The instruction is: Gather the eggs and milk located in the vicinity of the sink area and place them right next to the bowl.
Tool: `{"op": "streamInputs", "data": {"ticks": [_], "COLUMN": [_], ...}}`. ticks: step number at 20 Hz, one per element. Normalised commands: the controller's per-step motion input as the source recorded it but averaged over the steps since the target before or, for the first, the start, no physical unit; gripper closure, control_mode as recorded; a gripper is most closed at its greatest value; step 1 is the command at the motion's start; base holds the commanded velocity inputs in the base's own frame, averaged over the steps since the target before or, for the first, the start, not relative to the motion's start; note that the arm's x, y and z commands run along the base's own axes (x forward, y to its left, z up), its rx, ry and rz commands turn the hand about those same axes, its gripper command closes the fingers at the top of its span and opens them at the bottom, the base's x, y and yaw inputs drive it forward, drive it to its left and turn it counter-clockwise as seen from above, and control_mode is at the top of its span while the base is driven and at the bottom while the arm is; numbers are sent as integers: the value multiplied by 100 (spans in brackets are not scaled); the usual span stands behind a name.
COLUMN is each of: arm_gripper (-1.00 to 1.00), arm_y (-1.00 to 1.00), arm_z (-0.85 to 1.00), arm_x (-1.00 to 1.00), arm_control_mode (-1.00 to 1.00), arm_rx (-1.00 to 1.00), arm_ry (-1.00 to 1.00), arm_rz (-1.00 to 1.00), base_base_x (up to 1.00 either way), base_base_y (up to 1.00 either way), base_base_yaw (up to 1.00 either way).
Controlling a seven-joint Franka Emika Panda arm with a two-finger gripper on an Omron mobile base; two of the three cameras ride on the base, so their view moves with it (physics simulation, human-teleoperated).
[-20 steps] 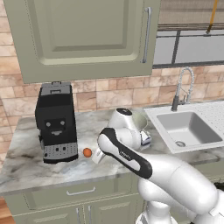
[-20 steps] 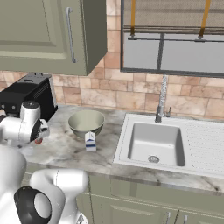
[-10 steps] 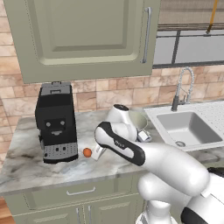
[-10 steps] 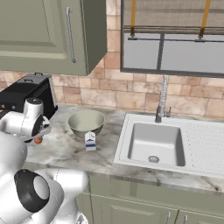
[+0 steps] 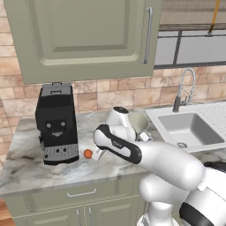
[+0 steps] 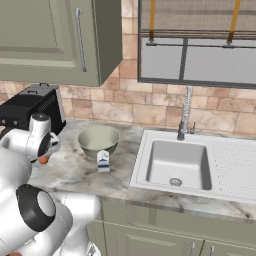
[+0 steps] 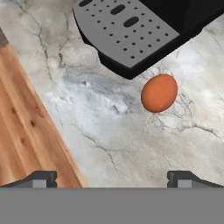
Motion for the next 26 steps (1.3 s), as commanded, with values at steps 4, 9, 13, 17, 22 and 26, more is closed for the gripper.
{"op": "streamInputs", "data": {"ticks": [4, 9, 13, 17, 22, 26], "arm_gripper": [-100, -100, -100, -100, -100, -100], "arm_y": [0, 3, 8, 14, 10, 1], "arm_z": [-13, -9, -4, -6, -11, -12], "arm_x": [17, 17, 19, 15, 8, 7], "arm_control_mode": [-100, -100, -100, -100, -100, -100], "arm_rx": [0, 0, 0, 0, 0, 0], "arm_ry": [-2, 0, 0, 0, 0, 0], "arm_rz": [0, 0, 0, 0, 0, 0], "base_base_x": [0, 0, 0, 0, 0, 0], "base_base_y": [0, 0, 0, 0, 0, 0], "base_base_yaw": [0, 0, 0, 0, 0, 0]}}
